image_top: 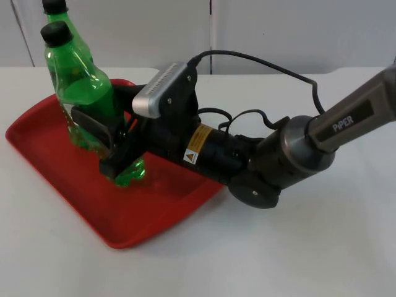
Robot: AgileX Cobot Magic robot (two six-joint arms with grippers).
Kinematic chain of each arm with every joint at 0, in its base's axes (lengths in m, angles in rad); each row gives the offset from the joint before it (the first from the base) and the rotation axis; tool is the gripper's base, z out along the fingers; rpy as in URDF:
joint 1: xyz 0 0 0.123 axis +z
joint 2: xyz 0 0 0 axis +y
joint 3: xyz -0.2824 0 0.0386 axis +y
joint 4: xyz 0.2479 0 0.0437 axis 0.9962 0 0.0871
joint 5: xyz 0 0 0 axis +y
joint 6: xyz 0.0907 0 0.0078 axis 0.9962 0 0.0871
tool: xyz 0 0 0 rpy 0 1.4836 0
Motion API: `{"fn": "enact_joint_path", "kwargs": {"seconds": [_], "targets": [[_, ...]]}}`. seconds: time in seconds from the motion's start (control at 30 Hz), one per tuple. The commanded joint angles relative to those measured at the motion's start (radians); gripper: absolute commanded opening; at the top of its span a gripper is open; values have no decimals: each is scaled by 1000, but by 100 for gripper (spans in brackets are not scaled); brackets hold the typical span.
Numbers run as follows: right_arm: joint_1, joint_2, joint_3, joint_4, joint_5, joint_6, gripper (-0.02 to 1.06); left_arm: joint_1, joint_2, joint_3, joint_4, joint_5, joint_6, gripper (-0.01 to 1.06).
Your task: Place the bottle upright on the tray.
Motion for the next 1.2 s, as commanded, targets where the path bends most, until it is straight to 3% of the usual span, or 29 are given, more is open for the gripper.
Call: {"fn": "enact_joint_path", "kwargs": {"seconds": [0.0,0.37,0.9,1.0,1.03,1.17], "targets": [[1,-7,-7,-6,-29,3,0,-6,-4,7,9,-6,0,105],[1,10,12,48,-29,3,0,-6,-4,7,9,-6,0,105],[1,42,12,46,-29,0,1,-6,-4,7,9,-6,0,105],[1,42,12,44,-29,0,15,-6,-4,7,9,-6,0,105],[1,42,12,44,-29,0,15,-6,-4,7,9,-6,0,105],[-8,42,12,34,-29,0,49,-6,-4,7,9,-6,0,105]]}}
